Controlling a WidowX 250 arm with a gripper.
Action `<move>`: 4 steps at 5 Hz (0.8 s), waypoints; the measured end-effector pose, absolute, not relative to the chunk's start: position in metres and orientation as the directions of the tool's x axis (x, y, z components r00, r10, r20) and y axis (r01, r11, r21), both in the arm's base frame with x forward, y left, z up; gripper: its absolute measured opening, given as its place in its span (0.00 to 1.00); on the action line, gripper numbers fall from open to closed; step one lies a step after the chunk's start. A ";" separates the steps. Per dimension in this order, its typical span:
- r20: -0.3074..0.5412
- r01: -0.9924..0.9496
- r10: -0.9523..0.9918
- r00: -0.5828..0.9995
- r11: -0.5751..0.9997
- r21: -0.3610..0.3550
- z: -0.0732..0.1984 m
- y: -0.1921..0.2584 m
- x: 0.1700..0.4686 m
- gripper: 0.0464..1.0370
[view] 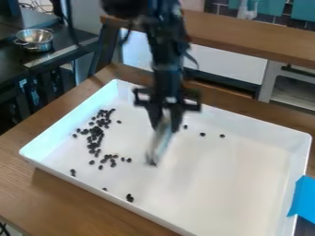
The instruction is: Sweep into pile
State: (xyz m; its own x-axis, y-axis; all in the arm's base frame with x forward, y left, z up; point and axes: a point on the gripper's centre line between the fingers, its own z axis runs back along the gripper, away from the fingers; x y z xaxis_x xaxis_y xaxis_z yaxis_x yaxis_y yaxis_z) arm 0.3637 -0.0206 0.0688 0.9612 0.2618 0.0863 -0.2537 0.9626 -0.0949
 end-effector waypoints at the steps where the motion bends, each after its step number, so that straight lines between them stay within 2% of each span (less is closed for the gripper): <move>1: 0.103 -0.265 0.273 0.957 0.961 -0.085 0.044 -0.039 0.351 0.33; 3: 0.160 -0.228 0.236 0.959 0.971 -0.065 0.028 -0.038 0.342 0.33; 4: 0.145 -0.228 0.234 0.962 0.972 -0.057 0.028 -0.013 0.341 0.33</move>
